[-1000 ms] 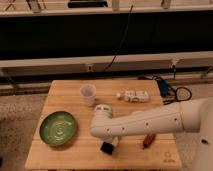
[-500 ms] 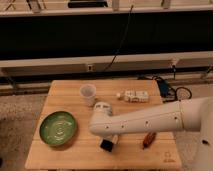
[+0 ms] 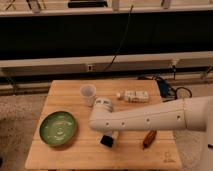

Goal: Place the eraser in the ceramic cup

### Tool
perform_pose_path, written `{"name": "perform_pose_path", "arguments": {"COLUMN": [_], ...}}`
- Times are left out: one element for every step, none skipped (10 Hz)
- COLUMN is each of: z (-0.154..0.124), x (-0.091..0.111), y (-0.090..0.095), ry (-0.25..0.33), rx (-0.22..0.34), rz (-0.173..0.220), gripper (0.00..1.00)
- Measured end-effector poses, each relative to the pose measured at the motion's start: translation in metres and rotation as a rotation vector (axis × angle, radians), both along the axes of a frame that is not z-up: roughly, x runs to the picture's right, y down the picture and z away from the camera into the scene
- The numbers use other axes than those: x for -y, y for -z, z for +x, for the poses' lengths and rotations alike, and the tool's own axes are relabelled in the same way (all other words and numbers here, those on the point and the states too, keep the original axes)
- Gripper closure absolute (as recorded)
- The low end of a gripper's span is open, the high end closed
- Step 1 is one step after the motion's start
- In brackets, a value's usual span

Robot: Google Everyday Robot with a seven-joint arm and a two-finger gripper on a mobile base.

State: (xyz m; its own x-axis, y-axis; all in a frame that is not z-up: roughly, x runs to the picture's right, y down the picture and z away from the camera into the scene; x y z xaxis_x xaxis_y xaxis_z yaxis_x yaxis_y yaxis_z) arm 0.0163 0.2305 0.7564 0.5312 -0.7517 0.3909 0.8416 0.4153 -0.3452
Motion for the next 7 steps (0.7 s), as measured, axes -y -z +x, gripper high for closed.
{"name": "perform_pose_path", "arguments": {"z": [0.001,0.000,0.001,0.003,0.005,0.005,0.005], "x": [0.007,0.014,0.023,0.039,0.046,0.049,0.054], "y": [0.001,0.005,0.009,0.012,0.013,0.013,0.013], "ry": [0.000,-0.001,-0.006,-0.010,-0.012,-0.011,-0.008], "rx": [0.004,0.009,0.012,0.014,0.014,0.013,0.016], "rz": [0.007,0.016,0.022,0.035,0.042,0.047,0.055], "gripper": [0.94,0.90,0.90,0.96,0.99,1.00,1.00]}}
